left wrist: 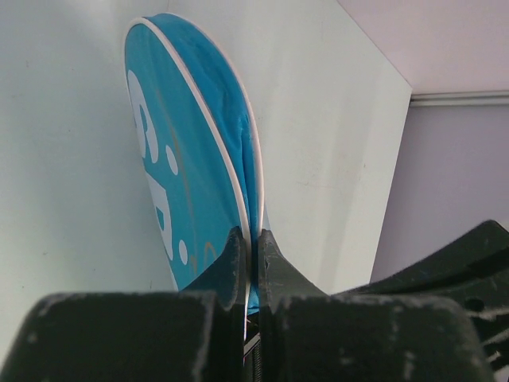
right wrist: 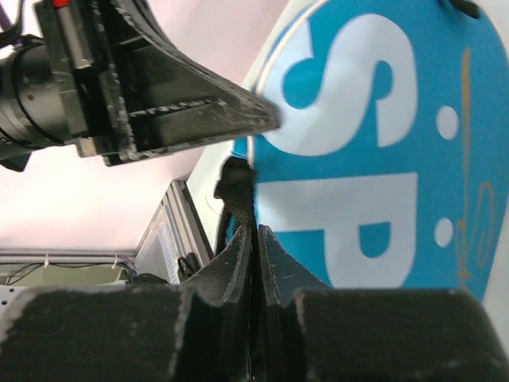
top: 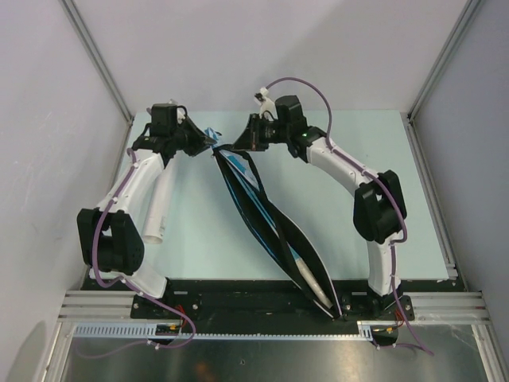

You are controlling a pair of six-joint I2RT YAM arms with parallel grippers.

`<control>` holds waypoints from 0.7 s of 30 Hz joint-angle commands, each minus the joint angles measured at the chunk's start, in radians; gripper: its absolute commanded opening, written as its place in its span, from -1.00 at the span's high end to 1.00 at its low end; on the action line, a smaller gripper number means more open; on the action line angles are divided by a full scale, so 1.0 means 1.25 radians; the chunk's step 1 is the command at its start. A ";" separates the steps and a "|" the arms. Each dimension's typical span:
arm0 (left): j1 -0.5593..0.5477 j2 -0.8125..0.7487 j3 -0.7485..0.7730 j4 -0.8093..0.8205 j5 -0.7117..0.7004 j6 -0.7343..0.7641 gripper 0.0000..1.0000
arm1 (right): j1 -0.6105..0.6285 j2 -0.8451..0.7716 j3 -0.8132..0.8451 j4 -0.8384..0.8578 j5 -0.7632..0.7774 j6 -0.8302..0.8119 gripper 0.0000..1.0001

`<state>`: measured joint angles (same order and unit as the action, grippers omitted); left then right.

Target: Pack up the badminton gear

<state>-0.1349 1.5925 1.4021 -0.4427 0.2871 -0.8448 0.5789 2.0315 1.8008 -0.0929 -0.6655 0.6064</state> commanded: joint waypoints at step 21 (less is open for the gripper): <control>-0.003 -0.027 0.077 -0.162 -0.035 -0.096 1.00 | 0.241 -0.056 0.198 -0.289 0.508 -0.376 0.03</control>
<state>-0.1333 1.5829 1.4311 -0.5594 0.2298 -0.9115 0.8196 1.9888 2.0262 -0.5137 -0.1677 0.2279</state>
